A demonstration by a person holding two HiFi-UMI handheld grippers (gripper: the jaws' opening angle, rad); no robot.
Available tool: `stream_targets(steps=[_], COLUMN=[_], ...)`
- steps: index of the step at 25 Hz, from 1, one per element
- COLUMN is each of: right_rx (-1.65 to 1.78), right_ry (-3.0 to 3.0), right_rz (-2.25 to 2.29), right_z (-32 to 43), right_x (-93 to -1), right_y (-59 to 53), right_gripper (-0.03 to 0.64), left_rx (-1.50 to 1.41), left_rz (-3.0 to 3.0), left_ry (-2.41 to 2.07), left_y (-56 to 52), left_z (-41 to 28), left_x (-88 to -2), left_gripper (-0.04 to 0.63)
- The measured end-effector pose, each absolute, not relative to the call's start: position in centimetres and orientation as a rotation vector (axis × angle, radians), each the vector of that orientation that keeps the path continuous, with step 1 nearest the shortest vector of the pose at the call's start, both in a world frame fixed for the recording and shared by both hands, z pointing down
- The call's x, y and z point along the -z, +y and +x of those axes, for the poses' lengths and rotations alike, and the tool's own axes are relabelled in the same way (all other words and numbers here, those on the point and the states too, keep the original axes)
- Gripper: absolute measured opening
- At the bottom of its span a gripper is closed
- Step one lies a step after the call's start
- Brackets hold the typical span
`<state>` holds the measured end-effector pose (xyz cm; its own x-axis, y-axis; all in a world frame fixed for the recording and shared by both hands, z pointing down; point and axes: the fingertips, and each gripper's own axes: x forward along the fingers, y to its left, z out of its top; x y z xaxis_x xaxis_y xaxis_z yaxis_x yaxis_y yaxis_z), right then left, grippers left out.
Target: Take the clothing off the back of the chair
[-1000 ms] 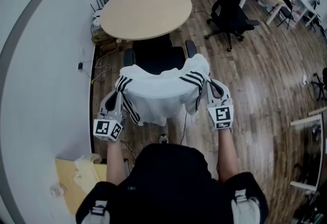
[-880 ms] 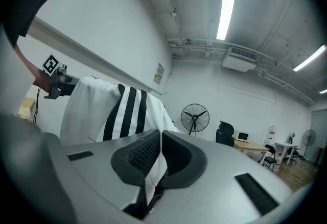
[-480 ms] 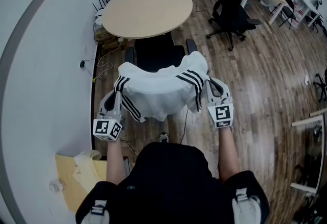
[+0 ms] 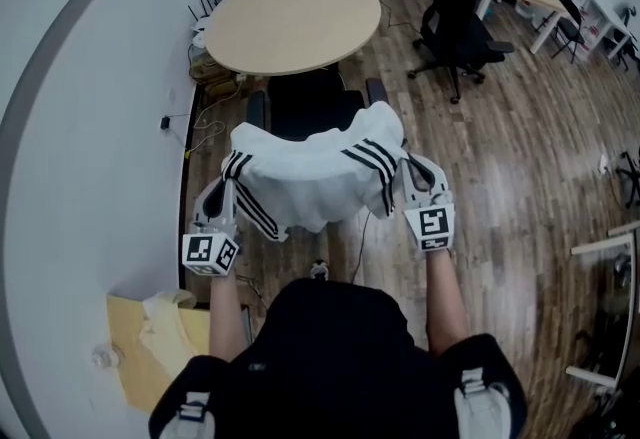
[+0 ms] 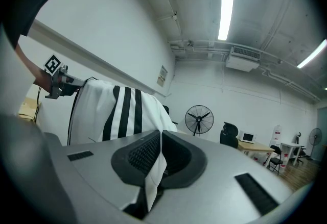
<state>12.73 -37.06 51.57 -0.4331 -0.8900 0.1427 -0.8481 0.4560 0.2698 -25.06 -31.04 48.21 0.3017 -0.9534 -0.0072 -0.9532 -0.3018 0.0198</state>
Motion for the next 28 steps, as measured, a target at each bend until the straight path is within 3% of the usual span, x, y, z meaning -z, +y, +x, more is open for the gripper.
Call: stream_targets(steps=[28], right_rx=[0.203], right_ry=[-2.453], right_rz=[1.440], right_z=[15.0], right_x=[-52.9], right_y=[-33.6], right_gripper=[0.002], left_rx=[0.043], left_rz=[2.436], left_ry=[-1.939], left_y=[-26.3], left_z=[-23.9], left_x=[-49.0], left_gripper=[0.011])
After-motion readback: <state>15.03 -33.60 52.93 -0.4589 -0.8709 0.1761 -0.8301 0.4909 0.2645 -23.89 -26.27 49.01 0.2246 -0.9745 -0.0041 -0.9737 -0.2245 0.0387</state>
